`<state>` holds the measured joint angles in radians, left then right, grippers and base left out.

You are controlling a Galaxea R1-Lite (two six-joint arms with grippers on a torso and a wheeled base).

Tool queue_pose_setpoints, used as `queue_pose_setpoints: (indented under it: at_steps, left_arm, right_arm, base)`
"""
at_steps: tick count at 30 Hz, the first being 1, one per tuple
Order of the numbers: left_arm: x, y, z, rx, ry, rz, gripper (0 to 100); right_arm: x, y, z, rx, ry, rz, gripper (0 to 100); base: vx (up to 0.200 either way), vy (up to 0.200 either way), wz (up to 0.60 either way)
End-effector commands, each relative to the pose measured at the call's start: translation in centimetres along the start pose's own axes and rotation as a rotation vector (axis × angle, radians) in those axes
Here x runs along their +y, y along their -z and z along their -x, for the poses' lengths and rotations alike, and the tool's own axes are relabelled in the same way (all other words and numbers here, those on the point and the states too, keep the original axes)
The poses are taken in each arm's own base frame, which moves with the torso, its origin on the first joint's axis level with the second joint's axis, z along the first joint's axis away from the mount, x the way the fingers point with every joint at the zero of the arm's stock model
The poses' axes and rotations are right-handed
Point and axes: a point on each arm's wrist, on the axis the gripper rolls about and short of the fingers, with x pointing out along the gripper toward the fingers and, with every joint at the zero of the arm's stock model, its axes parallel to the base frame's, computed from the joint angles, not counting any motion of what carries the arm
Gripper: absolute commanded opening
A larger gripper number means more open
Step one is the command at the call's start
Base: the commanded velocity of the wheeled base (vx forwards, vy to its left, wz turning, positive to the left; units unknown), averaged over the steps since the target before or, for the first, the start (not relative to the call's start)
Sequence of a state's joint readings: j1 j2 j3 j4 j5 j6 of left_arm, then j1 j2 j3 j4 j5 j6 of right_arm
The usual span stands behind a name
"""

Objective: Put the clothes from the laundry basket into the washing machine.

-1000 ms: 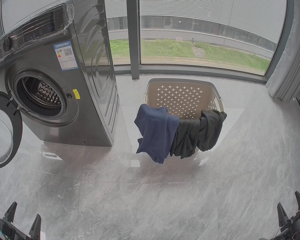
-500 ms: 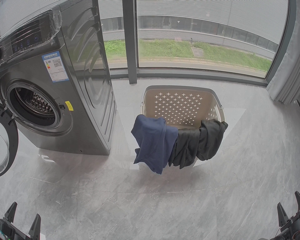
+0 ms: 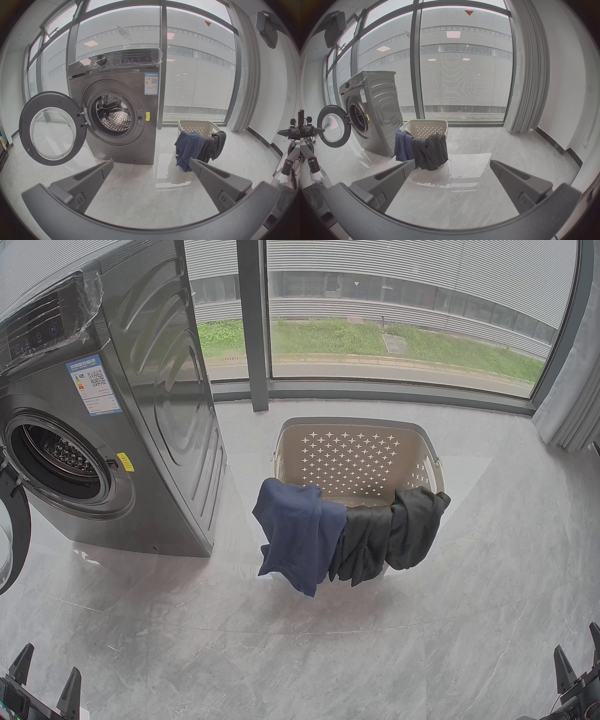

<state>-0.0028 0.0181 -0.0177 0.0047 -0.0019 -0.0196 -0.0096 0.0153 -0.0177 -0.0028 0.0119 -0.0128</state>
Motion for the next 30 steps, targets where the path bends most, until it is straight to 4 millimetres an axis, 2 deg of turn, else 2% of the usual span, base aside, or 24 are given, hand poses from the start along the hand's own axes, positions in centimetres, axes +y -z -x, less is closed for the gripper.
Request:
queue_pose_setpoints:
  at_steps: [1,8,30]
  left_arm:
    - [0.01,0.43,-0.02,0.003,0.001,0.0,100]
    - [0.01,0.43,-0.02,0.003,0.001,-0.001,100]
    - [0.01,0.43,-0.02,0.003,0.001,0.0,100]
  right_arm:
    - [0.01,0.49,-0.1,0.014,-0.001,-0.001,100]
    - [0.01,0.49,-0.1,0.014,-0.001,0.001,100]
    - [0.0,0.48,-0.11,0.013,0.001,-0.002,100]
  base:
    - [0.0,-0.2,0.0]
    - [0.0,-0.029,0.0]
    - [0.191,0.0,0.0]
